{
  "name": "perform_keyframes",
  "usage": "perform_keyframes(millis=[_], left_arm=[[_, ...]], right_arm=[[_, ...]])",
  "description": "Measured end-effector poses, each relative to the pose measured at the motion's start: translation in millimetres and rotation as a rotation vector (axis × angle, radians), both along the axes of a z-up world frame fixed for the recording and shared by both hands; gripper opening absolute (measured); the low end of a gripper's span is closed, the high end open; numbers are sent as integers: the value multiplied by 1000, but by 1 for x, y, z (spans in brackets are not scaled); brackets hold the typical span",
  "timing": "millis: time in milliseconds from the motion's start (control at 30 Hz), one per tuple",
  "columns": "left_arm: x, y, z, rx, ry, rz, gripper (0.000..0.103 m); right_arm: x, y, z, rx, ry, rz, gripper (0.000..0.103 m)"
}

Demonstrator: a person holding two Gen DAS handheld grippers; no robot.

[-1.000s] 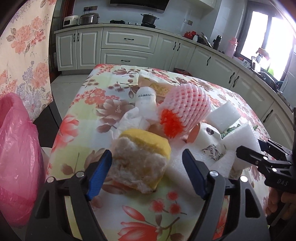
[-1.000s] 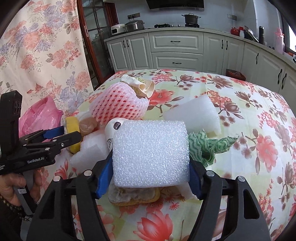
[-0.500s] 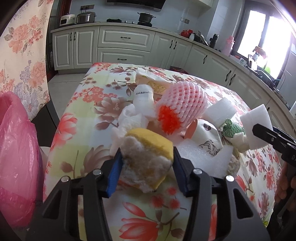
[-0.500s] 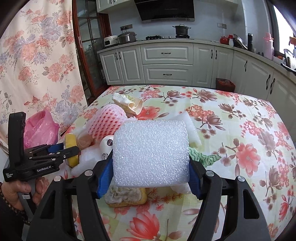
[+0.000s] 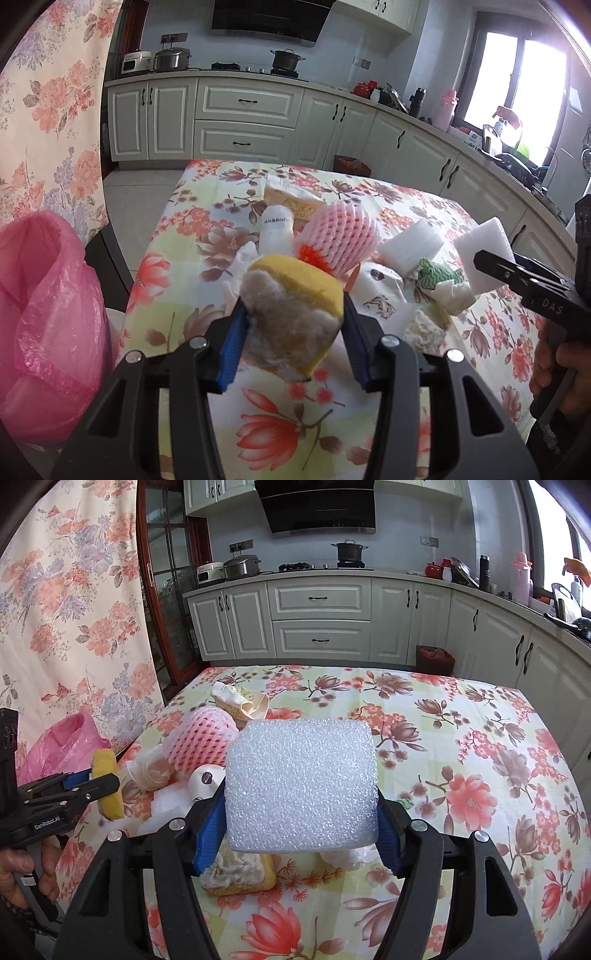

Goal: Collect trash
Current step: 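Grasp yellow sponge with left tool while right grasps foam block, carry to bin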

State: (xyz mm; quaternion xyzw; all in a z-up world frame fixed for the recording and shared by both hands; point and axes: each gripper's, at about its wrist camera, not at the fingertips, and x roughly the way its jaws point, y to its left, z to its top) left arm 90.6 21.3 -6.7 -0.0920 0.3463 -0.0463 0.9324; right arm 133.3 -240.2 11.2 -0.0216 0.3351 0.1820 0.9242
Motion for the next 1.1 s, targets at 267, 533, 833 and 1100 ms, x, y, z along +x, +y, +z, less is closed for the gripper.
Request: perform_keyframes(millis=[267,533,833,1100], left_arm=[[-24,23,39,37,-77,65,47],[-60,77,74,84,-137,196,47],[-99,150,94,111,-162,372,47],[-117,196,93,97,-157,505,47]], right_arm=[[-1,18,16,7,-32,25,66],[-1,72,40,27,-72,121,66],[-5,155,64,59,-93,275,66],[-11,239,83,80,-107,411,66]])
